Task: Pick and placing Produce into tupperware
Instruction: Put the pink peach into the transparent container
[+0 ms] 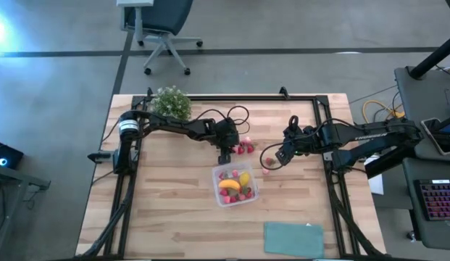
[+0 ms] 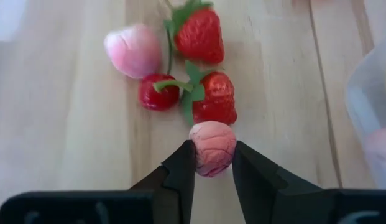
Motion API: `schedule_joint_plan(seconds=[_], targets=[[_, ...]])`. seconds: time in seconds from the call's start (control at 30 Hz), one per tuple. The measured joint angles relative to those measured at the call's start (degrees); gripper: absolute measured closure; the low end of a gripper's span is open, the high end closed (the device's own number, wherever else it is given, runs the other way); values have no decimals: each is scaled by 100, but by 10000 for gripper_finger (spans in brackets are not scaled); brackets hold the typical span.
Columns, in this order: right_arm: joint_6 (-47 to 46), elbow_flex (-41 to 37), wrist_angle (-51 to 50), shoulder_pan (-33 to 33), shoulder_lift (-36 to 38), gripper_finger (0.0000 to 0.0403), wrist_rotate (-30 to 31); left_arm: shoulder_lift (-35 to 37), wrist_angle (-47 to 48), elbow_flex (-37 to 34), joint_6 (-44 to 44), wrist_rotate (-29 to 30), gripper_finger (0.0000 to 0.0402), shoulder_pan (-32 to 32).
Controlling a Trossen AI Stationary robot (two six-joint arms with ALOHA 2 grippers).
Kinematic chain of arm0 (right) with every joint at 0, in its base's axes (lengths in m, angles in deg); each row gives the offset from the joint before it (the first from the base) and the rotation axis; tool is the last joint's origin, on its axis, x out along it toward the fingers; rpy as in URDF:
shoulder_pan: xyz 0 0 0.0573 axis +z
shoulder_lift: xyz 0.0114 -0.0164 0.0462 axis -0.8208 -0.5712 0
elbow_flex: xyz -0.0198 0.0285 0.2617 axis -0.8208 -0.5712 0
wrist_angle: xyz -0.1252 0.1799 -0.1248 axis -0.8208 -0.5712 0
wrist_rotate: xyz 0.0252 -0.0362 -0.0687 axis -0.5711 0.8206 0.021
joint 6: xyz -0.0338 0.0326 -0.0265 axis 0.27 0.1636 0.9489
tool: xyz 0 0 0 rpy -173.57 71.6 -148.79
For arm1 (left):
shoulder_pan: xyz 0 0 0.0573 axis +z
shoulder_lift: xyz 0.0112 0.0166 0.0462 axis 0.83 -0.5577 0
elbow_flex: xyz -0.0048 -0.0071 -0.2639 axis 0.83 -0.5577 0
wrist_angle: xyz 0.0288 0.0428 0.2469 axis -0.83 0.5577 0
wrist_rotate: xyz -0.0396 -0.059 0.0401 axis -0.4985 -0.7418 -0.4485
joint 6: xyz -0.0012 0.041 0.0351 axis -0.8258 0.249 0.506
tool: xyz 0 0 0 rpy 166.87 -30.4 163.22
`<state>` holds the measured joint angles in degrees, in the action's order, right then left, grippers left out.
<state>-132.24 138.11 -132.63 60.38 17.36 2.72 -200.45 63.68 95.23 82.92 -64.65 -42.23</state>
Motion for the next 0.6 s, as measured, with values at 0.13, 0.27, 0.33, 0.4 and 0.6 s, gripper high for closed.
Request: schedule_joint_plan(seconds=[0.13,0.27,0.33,0.4,0.6], targets=[[-2,0,1,0,0,167,0,342,341,49,-27,138,324,-17],[-9,-1,1,0,0,167,-24,948,650,30,-249,149,324,-115],[-34,-1,-1,0,1,167,-46,1223,918,22,-435,11,324,-247],[-29,-2,-1,0,0,167,-48,1430,1231,-5,-484,-279,324,-437],[312,-2,26,0,0,167,-170,1679,1353,-78,-979,-286,316,-1089]])
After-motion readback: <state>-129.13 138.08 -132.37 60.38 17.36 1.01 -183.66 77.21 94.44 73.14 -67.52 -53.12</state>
